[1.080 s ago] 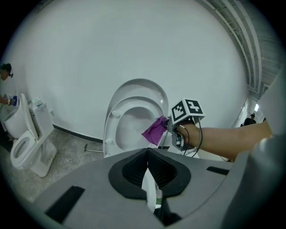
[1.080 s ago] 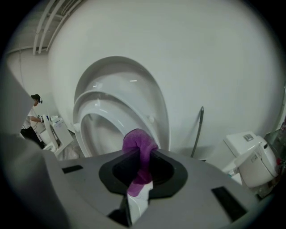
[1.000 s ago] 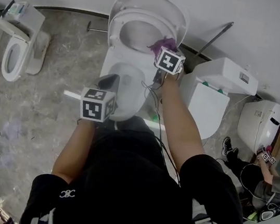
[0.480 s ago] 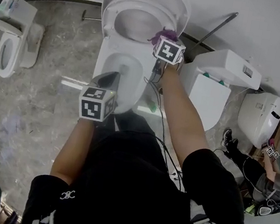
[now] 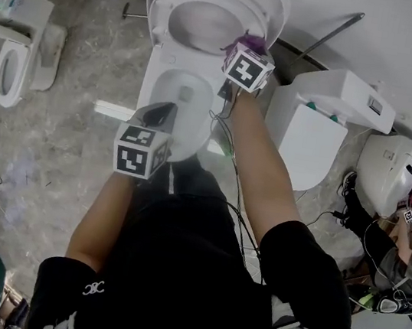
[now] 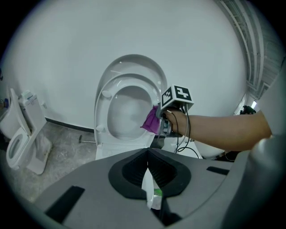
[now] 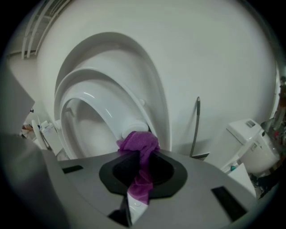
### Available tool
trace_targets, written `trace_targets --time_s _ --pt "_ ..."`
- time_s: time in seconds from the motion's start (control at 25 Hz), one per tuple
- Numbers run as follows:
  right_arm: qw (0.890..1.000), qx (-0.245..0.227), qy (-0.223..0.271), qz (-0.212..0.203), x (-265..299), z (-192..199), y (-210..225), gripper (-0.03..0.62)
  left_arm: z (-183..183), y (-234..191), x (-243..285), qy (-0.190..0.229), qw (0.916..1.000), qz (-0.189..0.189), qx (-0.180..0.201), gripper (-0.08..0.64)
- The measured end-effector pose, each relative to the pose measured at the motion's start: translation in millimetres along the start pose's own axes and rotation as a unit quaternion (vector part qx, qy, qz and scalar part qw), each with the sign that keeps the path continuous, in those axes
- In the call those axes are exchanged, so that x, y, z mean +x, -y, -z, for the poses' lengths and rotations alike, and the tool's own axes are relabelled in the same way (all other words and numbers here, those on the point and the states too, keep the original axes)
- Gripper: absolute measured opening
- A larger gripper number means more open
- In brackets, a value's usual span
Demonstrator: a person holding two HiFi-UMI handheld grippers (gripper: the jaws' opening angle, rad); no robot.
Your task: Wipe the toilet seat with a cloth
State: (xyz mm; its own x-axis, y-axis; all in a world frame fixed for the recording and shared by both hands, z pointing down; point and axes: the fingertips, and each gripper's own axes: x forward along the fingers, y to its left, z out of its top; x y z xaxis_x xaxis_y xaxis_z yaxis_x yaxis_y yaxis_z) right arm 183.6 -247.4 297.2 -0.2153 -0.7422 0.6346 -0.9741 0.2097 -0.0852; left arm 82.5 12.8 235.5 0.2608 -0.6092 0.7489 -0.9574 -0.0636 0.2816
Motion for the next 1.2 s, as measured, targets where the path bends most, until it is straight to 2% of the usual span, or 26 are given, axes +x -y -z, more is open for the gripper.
trace_targets --time_s 0.2,0.4,0.64,0.76,0.96,1.2 --pt "0.998 -0.044 0.029 0.047 0.6 -2.6 -0.8 0.057 2.0 1.0 4.4 -0.003 1.0000 0.007 -0.002 0.008" --pt "0.995 -0.071 0.056 0.046 -0.3 -0.6 -1.7 0.057 15.4 -5.7 8.7 -0.013 0.9998 0.009 -0.008 0.008" --pt "0.994 -0.060 0.082 0.028 0.2 4.0 -0.9 0.057 20.6 -6.2 15.5 -0.008 0.9997 0.018 -0.016 0.008" --pt "0.994 -0.054 0.087 0.030 2.5 7.3 -0.6 0.057 16.7 -2.2 18.3 0.004 0.9995 0.028 -0.012 0.008" --pt "0.993 -0.058 0.091 0.038 5.7 17.5 2.5 0.057 25.7 -1.7 22.0 -0.006 0.9994 0.031 -0.010 0.008" --pt "0.996 -0.037 0.069 0.034 16.9 41.9 5.3 0.057 45.4 -9.8 23.0 -0.019 0.9992 0.027 -0.021 0.008"
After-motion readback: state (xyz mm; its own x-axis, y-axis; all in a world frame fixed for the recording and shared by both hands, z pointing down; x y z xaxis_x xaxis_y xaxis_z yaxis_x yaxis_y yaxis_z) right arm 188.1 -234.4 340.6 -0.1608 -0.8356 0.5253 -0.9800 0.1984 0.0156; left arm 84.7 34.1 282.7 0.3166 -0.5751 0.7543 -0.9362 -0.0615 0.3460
